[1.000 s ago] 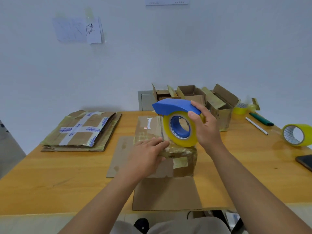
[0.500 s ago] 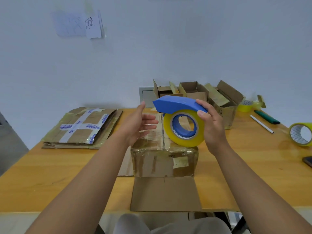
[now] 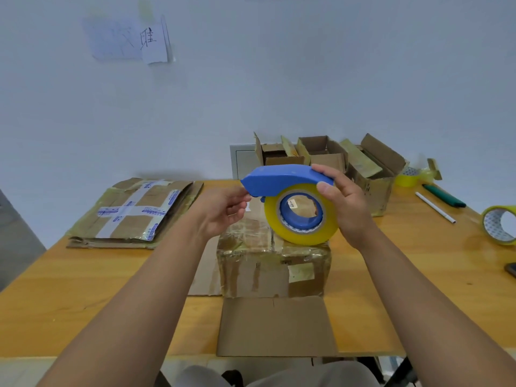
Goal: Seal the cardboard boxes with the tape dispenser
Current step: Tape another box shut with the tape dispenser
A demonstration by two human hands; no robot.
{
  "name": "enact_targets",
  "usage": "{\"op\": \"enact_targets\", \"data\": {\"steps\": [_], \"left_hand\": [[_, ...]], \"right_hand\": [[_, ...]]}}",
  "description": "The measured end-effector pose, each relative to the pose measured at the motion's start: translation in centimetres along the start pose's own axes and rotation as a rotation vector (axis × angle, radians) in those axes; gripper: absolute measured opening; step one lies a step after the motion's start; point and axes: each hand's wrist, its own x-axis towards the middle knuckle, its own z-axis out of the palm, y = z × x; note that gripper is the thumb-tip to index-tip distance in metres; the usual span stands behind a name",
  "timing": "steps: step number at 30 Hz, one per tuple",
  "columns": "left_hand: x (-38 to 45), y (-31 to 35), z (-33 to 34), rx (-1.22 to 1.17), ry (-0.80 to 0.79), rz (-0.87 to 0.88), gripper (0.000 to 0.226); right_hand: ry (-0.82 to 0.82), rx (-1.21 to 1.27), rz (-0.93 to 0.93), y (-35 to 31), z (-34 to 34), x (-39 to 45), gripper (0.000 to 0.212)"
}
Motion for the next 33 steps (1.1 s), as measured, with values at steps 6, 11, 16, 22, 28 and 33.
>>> {"op": "enact_targets", "data": {"steps": [6, 11, 16, 22, 28, 33], "left_hand": [[-1.0, -1.2, -1.6, 0.022, 0.124, 0.007, 0.008], [-2.0, -2.2, -4.4, -0.088, 0.243, -0.020, 0.003], [-3.3, -3.0, -5.7, -0.112, 0.219, -0.024, 0.003], [-4.8, -4.1, -6.0, -0.127, 0.217, -0.007, 0.004], [-6.5, -5.7, -6.6, -0.095, 0.222, -0.013, 0.007], [-7.2, -6.4, -6.6, -0.051, 0.235, -0.016, 0.015]], "right_hand": [[-0.124, -0.111, 0.018, -1.9, -0.3, 1.8, 0.030], [-0.150, -0.208, 0.021, -3.5, -2.0, 2.3, 0.030], [-0.208, -0.246, 0.043, -4.9, -3.3, 1.4, 0.030], [-0.248, -0.282, 0.041, -6.0, -3.1, 0.3, 0.030], [-0.305, -0.327, 0.067, -6.2, -2.4, -0.4, 0.030], [-0.295, -0.381, 0.073, -6.4, -2.1, -0.7, 0.030]]}}
